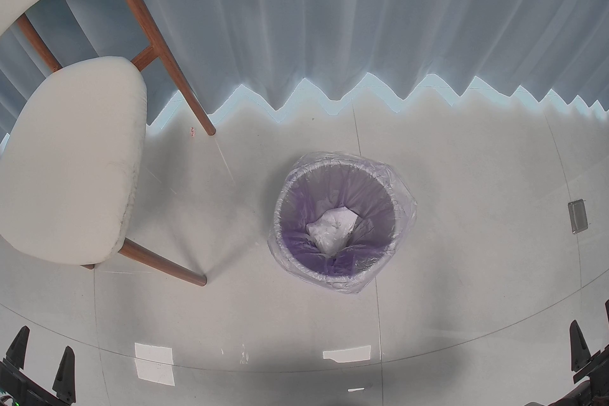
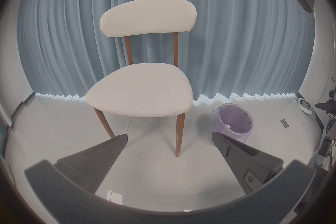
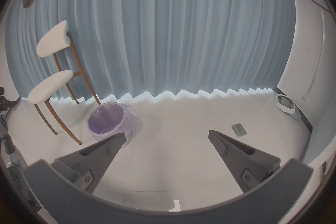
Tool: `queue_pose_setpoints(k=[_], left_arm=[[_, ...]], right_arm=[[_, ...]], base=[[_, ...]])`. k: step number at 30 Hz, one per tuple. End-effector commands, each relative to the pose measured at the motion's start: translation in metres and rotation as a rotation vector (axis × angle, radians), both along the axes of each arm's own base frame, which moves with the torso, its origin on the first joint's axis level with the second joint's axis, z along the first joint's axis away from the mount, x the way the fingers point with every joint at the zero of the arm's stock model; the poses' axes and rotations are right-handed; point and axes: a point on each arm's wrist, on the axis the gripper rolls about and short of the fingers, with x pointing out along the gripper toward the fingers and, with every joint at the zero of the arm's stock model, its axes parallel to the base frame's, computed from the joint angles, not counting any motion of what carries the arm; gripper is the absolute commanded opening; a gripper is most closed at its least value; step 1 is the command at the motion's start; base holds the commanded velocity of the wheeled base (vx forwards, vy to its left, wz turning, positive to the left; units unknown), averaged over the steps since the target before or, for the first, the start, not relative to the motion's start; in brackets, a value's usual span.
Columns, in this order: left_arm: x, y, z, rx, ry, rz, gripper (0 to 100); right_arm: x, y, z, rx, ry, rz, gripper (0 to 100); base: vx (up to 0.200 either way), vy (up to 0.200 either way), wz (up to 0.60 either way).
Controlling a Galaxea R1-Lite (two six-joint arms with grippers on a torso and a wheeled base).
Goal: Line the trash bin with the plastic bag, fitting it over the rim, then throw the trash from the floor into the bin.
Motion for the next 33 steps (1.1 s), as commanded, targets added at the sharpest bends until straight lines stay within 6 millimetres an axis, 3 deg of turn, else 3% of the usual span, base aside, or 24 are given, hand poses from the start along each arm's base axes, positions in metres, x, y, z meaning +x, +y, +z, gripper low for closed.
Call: queue_pose_setpoints(k=[1, 6, 11, 33], left_arm=[[0.0001, 0.0000, -0.0052, -0.001, 0.001, 0.001, 100], [0.0001, 0.0000, -0.0052, 0.001, 0.001, 0.001, 100], [0.0001, 0.0000, -0.0052, 0.004, 0.001, 0.003, 100], [0.0001, 0.0001, -0.0054, 0.008, 0.003, 0.006, 100]], right_arm=[[-0.0019, -0.0002, -0.0055, 0.007, -0.026, -0.001, 100], [-0.0018, -0.0011, -0.0050, 0.060, -0.023, -0.041, 100], [-0.0019, -0.0003, -0.0057, -0.017, -0.023, -0.006, 100], [-0.0019, -0.0001, -0.0058, -0.009, -0.022, 0.007, 100]], base=[[0.000, 0.000, 0.00], [0.000, 0.000, 0.00], [0.000, 0.000, 0.00], [0.000, 0.000, 0.00]])
